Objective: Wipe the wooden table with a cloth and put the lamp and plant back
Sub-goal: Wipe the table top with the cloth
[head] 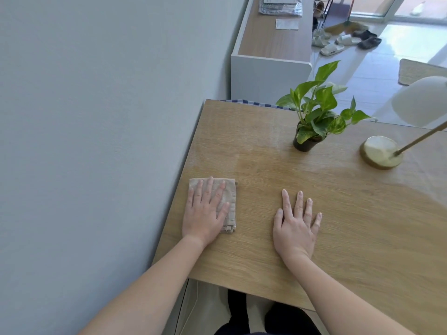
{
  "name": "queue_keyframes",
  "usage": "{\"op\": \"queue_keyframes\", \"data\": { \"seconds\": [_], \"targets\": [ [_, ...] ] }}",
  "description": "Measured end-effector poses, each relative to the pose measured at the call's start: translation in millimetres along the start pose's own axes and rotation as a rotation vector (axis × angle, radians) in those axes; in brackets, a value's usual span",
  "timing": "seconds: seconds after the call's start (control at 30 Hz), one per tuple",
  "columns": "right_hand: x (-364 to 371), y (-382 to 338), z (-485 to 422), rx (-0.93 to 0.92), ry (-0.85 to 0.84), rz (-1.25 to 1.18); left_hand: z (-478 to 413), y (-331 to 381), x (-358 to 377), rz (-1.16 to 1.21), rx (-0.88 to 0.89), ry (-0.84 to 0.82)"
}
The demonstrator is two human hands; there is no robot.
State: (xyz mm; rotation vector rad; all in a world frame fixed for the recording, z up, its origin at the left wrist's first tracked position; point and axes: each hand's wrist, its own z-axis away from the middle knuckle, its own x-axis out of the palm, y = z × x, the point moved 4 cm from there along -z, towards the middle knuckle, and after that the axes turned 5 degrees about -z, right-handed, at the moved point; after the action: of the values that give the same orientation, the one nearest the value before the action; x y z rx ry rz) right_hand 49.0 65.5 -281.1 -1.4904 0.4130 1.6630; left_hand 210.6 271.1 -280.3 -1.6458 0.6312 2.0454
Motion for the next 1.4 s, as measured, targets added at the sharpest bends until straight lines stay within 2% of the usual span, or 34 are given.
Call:
{"op": "queue_keyframes", "data": {
  "seconds": [0.2,0.43,0.7,1.03,1.4],
  "targets": [
    [-1.2,-0.9,0.4,-0.013,-0.036,-0.016,54.2,13.7,9.6,0.001,0.032,0.004],
    [-5.2,1.8,2.9,-0.050,-0.074,-0.056,100.2,-35.6,16.9,0.006,-0.039,-0.010],
    [-4.6,-0.8,1.6,-0.044,-0.065,-0.050,53.3,-61.0,5.8,0.023,-0.007,0.010],
    [-8.1,-5.4,-3.9,-0.008,-0.020,-0.021,-49.1,-38.5,-13.1,0.028,-0.032,0.006],
    [-7.4,-1.7,1.3,0.008,0.005,-0.031,-26.2,-7.4,-8.5,-0.006,0.121,-0.014]
  ]
}}
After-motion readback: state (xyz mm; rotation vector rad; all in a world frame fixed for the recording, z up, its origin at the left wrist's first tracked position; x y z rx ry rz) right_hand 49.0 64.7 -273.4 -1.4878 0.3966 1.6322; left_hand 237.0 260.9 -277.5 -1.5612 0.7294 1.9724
